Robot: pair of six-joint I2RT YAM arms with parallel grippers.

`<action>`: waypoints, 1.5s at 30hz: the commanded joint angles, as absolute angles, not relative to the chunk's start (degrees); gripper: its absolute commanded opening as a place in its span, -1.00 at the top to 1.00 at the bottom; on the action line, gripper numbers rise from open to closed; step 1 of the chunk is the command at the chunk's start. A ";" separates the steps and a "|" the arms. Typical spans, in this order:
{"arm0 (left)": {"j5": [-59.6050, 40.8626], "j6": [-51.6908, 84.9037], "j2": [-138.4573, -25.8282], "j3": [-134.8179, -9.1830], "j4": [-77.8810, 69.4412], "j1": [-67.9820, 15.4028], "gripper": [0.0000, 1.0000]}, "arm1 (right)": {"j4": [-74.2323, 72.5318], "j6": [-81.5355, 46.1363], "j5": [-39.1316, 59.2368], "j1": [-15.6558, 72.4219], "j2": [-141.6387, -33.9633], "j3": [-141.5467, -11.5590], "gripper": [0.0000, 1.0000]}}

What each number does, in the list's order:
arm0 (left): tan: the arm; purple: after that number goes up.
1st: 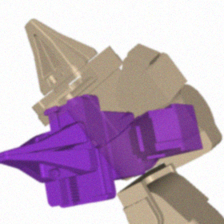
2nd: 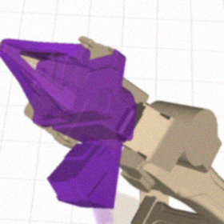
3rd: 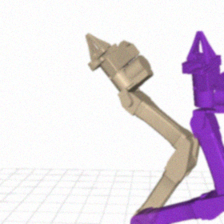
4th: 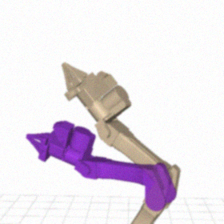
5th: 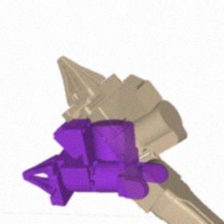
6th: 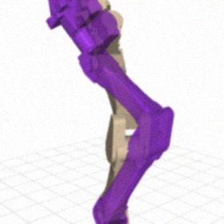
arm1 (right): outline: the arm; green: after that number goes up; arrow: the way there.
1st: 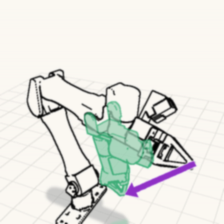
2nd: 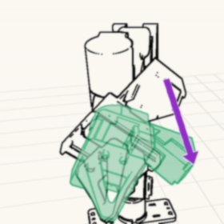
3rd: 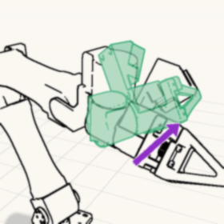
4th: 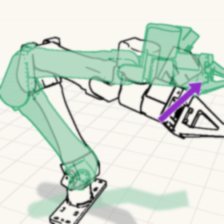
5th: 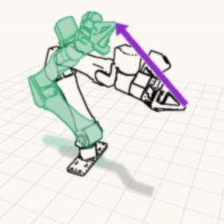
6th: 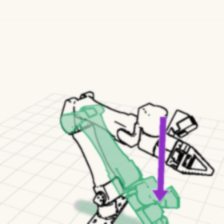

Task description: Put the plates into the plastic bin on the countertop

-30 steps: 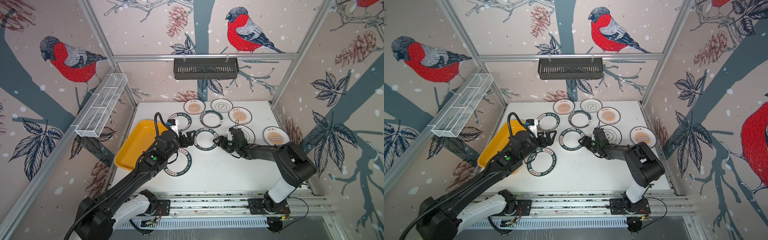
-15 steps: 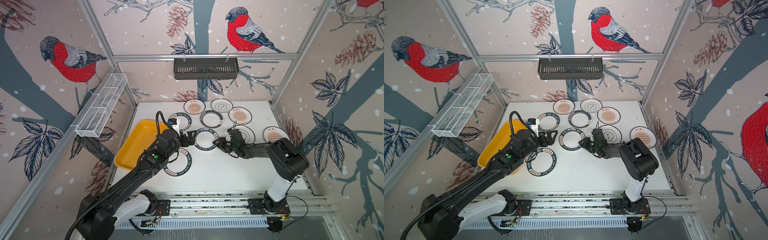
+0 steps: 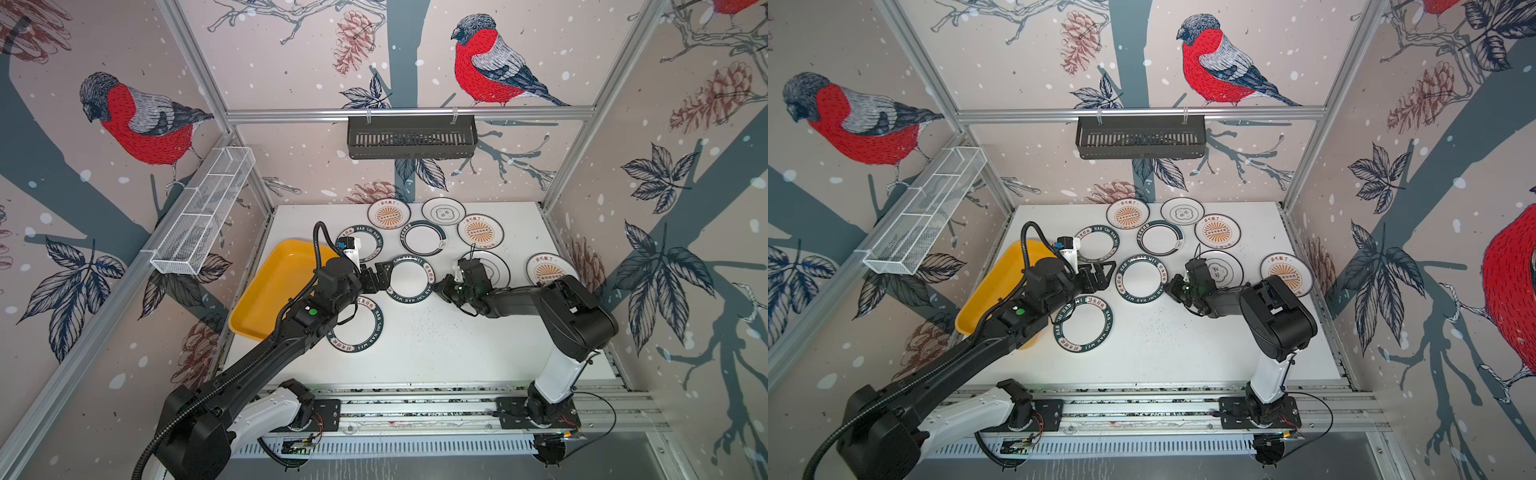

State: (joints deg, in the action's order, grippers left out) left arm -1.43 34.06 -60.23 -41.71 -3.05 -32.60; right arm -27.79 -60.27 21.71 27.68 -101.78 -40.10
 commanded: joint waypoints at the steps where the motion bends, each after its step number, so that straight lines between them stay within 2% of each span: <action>1: -1.92 33.58 -60.42 -42.19 -3.16 -32.04 -0.92 | -28.57 -60.63 20.74 27.61 -100.88 -39.66 0.92; 10: -5.11 32.93 -61.79 -43.57 -0.24 -28.86 -0.92 | -27.67 -59.75 22.04 27.40 -95.99 -39.93 0.95; 19: -14.71 32.42 -60.74 -42.94 1.52 -18.63 -0.92 | -21.99 -55.56 23.95 27.77 -92.21 -47.28 0.95; 31: -30.09 32.26 -59.16 -38.70 -3.60 -6.82 -0.92 | -20.93 -52.87 28.93 31.73 -95.38 -57.18 0.95; 35: -31.30 32.53 -59.89 -38.22 -4.00 -5.76 -0.83 | -20.71 -51.04 31.24 33.84 -96.81 -59.74 0.95; 45: -32.93 33.39 -61.90 -37.27 -7.31 -5.01 -0.39 | -20.09 -49.48 31.55 35.80 -97.24 -61.45 0.95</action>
